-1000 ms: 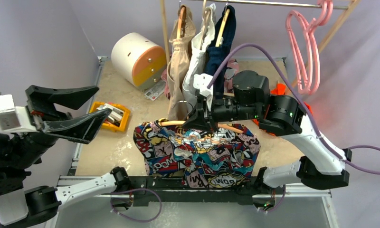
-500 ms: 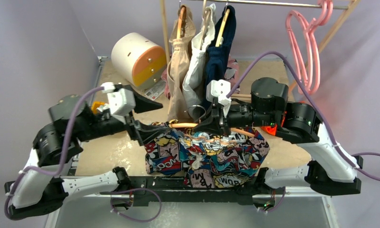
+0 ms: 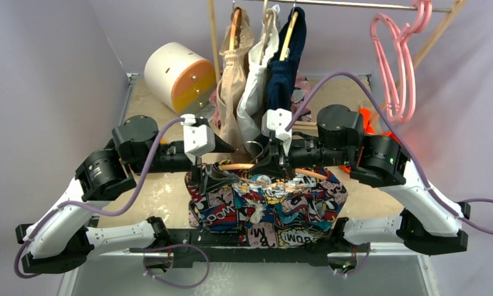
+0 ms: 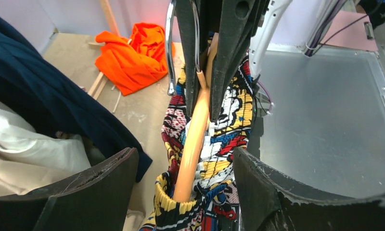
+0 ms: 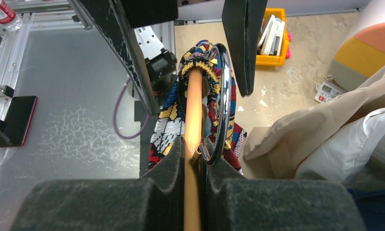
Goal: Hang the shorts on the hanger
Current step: Hang the shorts on the hanger.
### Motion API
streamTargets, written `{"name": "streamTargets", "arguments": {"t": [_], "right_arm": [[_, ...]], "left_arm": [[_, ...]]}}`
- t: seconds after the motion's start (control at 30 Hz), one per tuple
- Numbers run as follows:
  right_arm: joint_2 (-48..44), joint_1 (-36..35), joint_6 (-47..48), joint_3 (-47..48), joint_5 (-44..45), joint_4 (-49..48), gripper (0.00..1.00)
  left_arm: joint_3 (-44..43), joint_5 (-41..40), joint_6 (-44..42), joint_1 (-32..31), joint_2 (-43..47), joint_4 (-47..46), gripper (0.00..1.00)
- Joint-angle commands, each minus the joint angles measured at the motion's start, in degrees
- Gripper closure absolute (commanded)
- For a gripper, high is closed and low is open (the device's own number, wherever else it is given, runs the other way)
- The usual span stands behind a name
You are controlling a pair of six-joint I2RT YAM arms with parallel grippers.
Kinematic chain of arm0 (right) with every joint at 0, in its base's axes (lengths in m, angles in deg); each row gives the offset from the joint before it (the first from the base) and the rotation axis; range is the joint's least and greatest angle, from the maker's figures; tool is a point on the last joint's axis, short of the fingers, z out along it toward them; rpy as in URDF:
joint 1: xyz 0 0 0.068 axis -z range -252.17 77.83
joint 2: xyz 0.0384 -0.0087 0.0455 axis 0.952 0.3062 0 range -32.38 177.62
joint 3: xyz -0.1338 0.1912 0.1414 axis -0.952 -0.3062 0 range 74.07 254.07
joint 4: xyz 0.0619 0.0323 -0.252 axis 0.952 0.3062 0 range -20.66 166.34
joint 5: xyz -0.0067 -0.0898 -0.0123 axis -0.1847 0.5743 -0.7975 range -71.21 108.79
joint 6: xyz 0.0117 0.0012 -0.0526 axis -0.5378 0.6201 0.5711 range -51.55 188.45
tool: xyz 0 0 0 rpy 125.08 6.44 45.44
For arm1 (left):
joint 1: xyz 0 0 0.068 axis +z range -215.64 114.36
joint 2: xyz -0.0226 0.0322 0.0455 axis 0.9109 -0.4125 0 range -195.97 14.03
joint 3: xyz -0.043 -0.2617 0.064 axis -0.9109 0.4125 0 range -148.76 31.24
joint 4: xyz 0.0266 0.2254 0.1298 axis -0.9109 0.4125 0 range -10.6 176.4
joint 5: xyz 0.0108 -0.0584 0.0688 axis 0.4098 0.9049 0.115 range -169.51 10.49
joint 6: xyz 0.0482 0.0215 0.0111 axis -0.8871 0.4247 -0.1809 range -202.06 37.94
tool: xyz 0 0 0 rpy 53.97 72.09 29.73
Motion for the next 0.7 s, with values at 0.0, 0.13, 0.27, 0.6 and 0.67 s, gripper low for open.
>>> {"name": "streamTargets", "arguments": {"t": [0.0,0.13,0.27,0.6,0.67], "right_arm": [[-1.96,-0.17,0.99,0.33,-2.53,-5.97,1.00],[-2.40,-0.14,1.25,-0.43,-3.24,-6.34,1.00],[-2.92,-0.18,1.55,-1.18,-3.30,-6.52,1.00],[-4.11,-0.12,0.88,-2.42,-3.65,-6.76,1.00],[-4.91,-0.17,-0.29,-3.10,-3.54,-7.23,0.91]], "left_arm": [[0.98,5.16,-2.82,0.06,-1.01,-1.72,0.30],[1.49,6.82,-4.51,0.07,-2.15,-1.21,0.38],[1.42,8.20,-5.63,0.06,-2.67,-0.90,0.56],[2.62,7.54,-4.15,0.06,-1.75,-4.28,1.00],[3.00,7.23,-3.54,0.06,-0.94,-5.57,1.00]]}}
